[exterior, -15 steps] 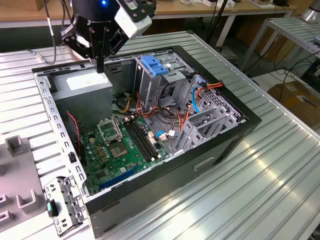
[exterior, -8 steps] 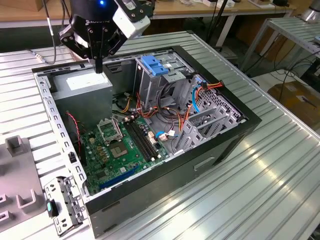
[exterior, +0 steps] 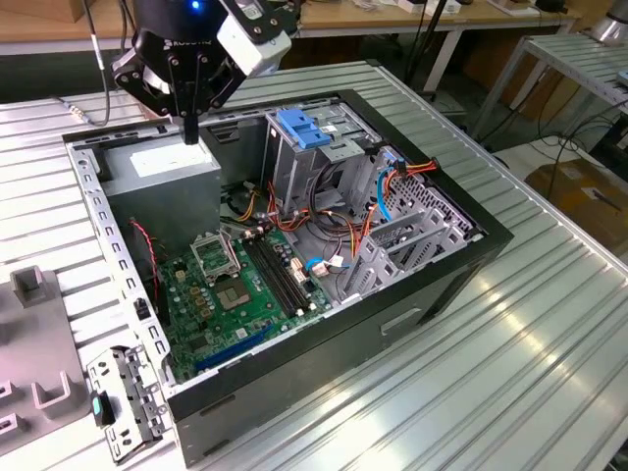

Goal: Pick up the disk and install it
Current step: 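Reach for the disk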

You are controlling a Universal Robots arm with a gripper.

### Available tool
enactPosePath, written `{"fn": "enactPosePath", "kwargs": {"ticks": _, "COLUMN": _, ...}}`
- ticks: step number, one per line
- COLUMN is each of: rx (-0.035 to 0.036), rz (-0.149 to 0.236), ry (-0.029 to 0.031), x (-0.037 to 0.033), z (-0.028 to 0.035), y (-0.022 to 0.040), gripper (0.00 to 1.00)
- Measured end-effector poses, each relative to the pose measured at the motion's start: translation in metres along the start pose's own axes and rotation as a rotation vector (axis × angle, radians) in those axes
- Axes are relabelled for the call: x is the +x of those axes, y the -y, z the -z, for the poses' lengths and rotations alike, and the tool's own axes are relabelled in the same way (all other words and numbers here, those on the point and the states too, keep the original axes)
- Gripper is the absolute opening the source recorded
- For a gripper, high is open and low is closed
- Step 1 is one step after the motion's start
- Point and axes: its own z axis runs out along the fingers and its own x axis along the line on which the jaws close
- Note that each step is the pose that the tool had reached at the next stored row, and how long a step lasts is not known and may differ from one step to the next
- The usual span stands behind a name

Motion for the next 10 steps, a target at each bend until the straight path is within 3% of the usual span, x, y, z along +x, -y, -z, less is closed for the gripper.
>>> {"fn": "enactPosePath", "kwargs": {"ticks": 10, "rx": 0.0000, "rz": 0.000, "ry": 0.0000, "x": 0.0018, "z": 0.0000, "y": 0.0001, "gripper": 0.11}}
